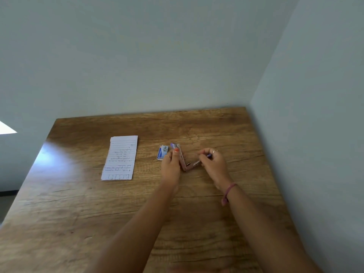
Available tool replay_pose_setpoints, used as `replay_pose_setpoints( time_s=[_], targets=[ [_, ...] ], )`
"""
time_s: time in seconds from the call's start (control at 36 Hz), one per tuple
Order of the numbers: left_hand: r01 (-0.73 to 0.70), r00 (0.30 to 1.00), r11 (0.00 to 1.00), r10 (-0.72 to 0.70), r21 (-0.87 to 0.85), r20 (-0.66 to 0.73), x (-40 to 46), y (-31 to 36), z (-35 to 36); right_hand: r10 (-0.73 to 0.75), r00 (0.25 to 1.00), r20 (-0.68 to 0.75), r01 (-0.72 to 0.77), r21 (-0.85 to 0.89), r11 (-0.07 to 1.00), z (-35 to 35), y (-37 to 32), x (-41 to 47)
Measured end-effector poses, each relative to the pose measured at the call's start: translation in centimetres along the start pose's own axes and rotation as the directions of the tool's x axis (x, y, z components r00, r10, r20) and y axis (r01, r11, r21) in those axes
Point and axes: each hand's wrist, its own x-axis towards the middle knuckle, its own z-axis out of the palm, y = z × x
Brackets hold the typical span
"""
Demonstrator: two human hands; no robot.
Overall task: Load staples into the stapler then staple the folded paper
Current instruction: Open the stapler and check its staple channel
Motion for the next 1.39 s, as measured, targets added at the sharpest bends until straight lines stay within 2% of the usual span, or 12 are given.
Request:
replay_pose_setpoints(
  time_s=[0.08,0.19,0.25,0.31,0.42,0.53,0.69,0.92,1.03,1.22,1.33,1.39],
  targets=[
    [0.020,0.999,0.990,-0.013,-0.142,0.047,-0.1,0.0,-0.7,-0.017,1.000,-0.006,0.016,-0.050,0.999,-0.8,0.6,-1.1],
    [0.070,0.994,0.951,-0.043,-0.301,0.096,-0.2,-0.3,-1.7,-0.086,0.988,0.130,0.103,-0.131,0.986,-2.1,1.2,-2.9],
    [0.103,0.990,0.903,-0.055,-0.416,0.127,-0.2,-0.4,-2.1,-0.093,0.978,0.188,0.127,-0.179,0.976,-2.4,1.3,-3.5],
    [0.136,0.984,0.877,-0.066,-0.461,0.163,-0.4,-0.5,-2.4,-0.082,0.968,0.239,0.136,-0.218,0.966,-2.5,1.4,-3.8],
    [0.183,0.971,0.861,-0.083,-0.474,0.224,-0.8,-0.9,-2.6,-0.065,0.953,0.296,0.118,-0.166,0.979,-2.3,0.1,-3.0],
    [0.207,0.951,0.855,-0.063,-0.475,0.301,-1.2,-1.3,-3.1,-0.188,0.949,0.252,0.232,-0.158,0.960,-1.6,-2.0,-1.9],
    [0.229,0.932,0.845,-0.048,-0.483,0.359,-1.3,-1.9,-3.5,-0.309,0.893,0.326,0.393,-0.233,0.890,0.5,-3.9,-1.6],
    [0.202,0.927,0.814,0.019,-0.544,0.374,-1.0,-2.1,-3.8,-0.382,0.868,0.317,0.486,-0.386,0.784,2.0,-4.9,-2.2],
    [0.211,0.939,0.797,-0.003,-0.565,0.345,-1.1,-2.1,-3.7,-0.387,0.877,0.286,0.480,-0.469,0.741,2.2,-5.0,-2.5],
    [0.195,0.951,0.793,-0.008,-0.578,0.310,-1.2,-2.4,-3.6,-0.442,0.851,0.284,0.515,-0.617,0.595,2.6,-5.0,-2.4],
    [0.172,0.955,0.788,0.015,-0.591,0.297,-1.4,-2.3,-3.6,-0.448,0.850,0.278,0.515,-0.617,0.595,2.8,-4.6,-2.7],
    [0.138,0.962,0.776,0.044,-0.615,0.271,-1.5,-2.2,-3.6,-0.453,0.865,0.214,0.488,-0.568,0.663,2.4,-4.5,-2.7]
  ],
)
